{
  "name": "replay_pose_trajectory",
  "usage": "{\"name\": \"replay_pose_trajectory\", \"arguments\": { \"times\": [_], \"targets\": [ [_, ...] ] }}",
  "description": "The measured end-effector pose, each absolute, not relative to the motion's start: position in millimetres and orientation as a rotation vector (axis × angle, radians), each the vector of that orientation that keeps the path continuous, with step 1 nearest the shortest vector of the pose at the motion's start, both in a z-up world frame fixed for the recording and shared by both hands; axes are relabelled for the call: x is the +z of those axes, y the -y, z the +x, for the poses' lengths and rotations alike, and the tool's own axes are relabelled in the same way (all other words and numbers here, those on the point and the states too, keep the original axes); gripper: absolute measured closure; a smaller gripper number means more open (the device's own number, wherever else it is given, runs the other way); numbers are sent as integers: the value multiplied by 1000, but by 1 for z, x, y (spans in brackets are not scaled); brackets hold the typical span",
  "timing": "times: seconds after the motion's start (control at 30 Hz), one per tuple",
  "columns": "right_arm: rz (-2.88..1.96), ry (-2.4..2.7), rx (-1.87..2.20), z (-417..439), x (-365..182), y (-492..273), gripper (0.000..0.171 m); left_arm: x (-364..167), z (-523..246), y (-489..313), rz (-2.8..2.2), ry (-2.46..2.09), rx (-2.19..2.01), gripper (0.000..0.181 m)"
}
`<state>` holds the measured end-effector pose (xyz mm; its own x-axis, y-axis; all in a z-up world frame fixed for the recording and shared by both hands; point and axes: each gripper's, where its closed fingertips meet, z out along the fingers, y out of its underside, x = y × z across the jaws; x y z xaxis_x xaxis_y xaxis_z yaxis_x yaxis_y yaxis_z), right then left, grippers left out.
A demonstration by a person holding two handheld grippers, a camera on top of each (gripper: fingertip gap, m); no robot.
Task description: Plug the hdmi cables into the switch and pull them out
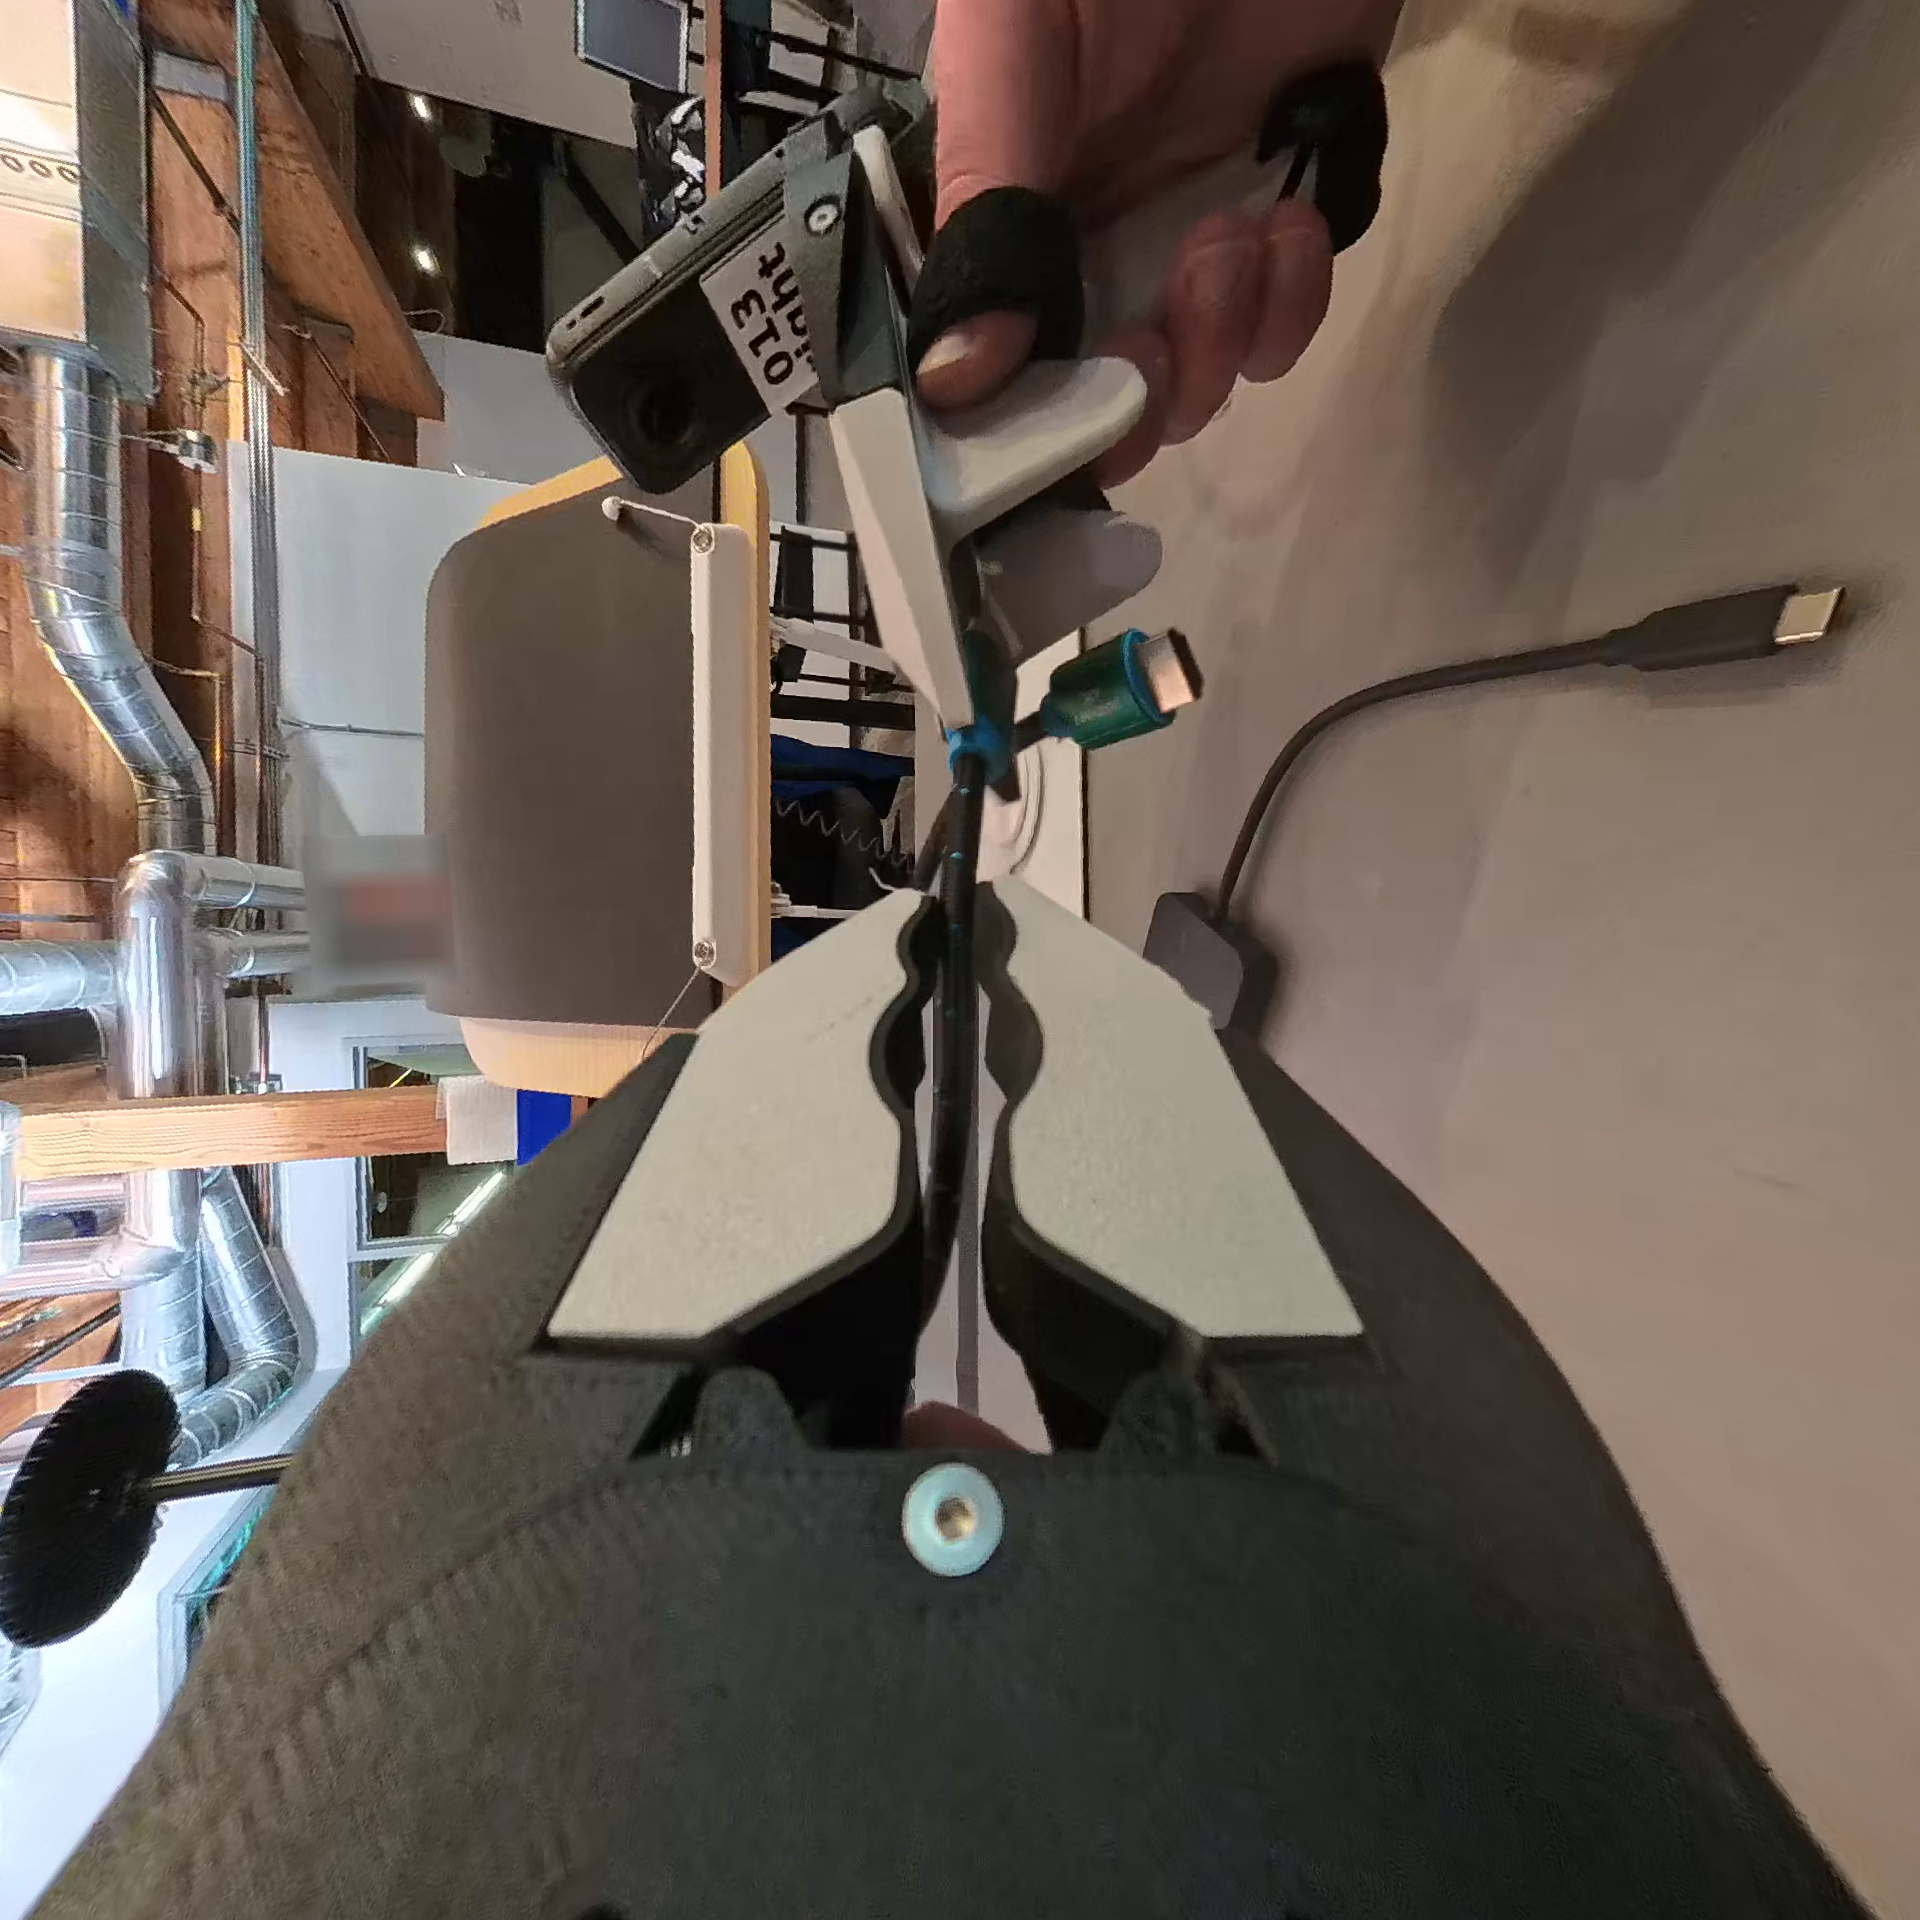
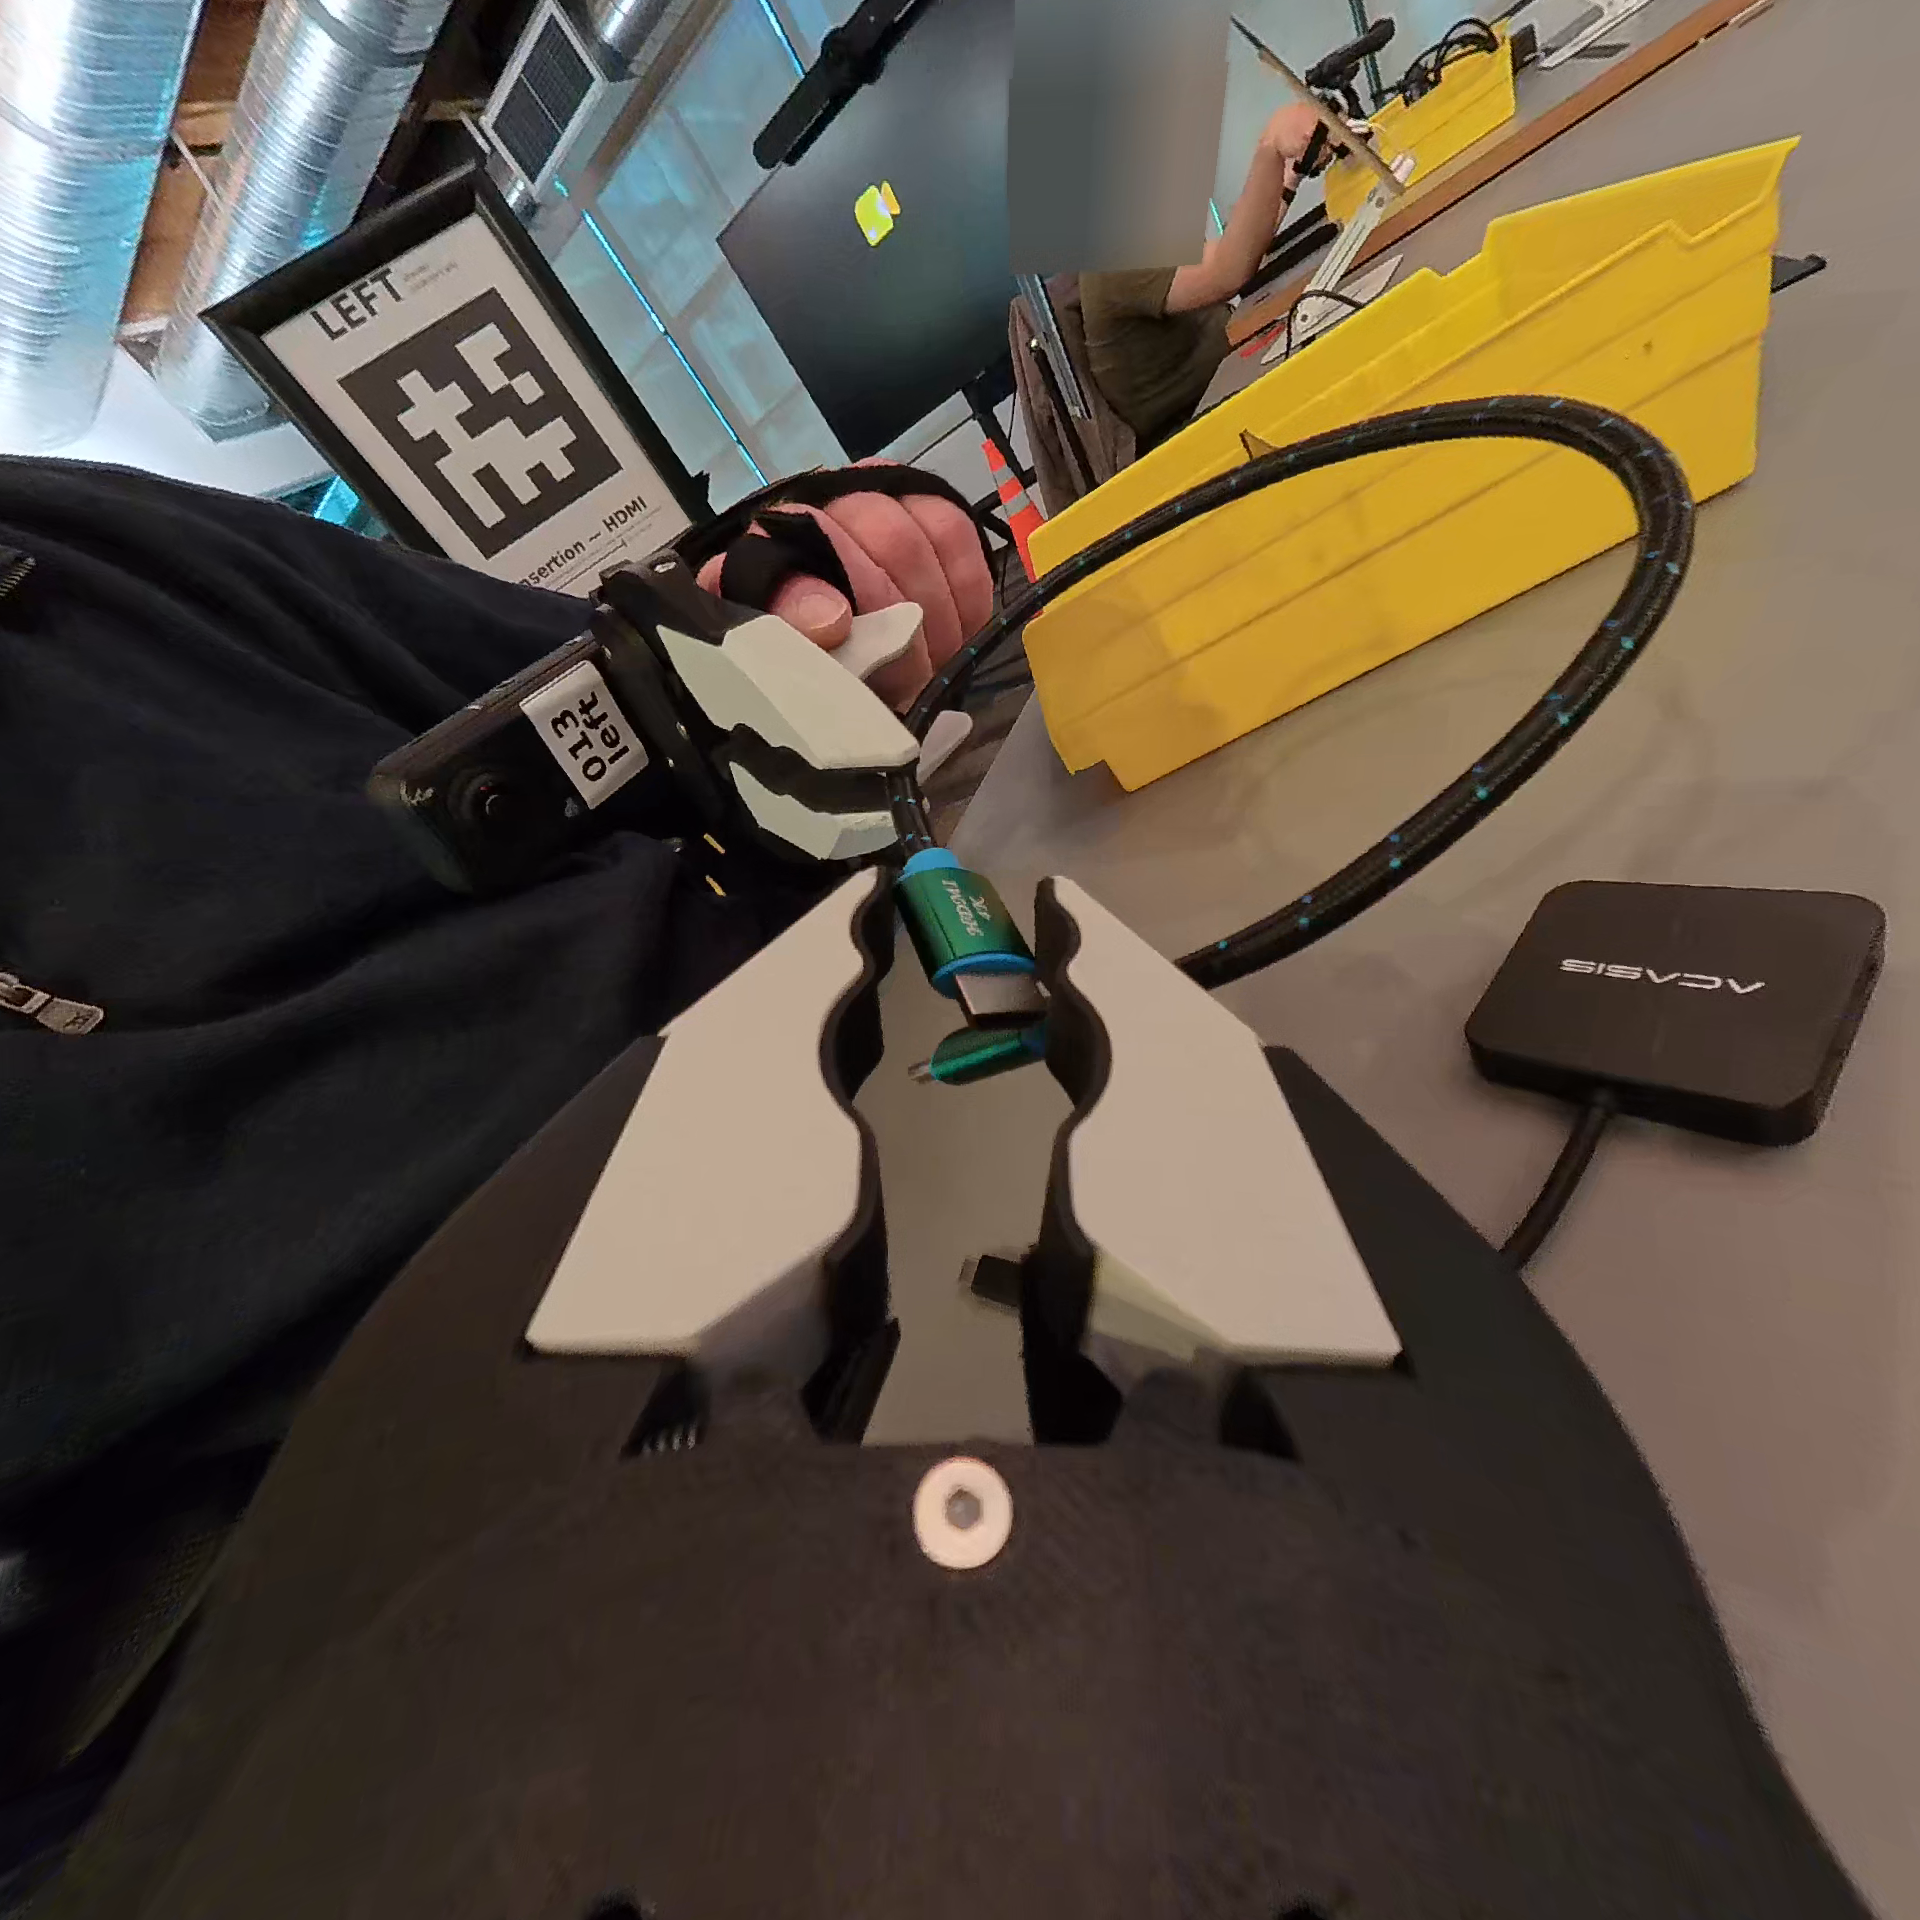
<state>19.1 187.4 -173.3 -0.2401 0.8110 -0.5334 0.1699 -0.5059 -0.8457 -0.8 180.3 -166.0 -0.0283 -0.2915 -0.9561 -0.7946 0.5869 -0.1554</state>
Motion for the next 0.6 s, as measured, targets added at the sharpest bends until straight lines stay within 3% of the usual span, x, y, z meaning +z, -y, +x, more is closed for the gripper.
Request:
{"name": "replay_pose_trajectory", "arguments": {
  "times": [0.27,0.37,0.6],
  "targets": [
    [-1471,1153,1801,16,-162,-188,164,-165,-6,-189,-1018,-1551,452,175],
    [-1476,1115,1849,17,-161,-189,164,-165,-5,-190,-1017,-1545,461,175],
    [-1605,1055,1944,17,-172,-191,130,-159,-8,-192,-982,-1516,540,175]
  ]
}}
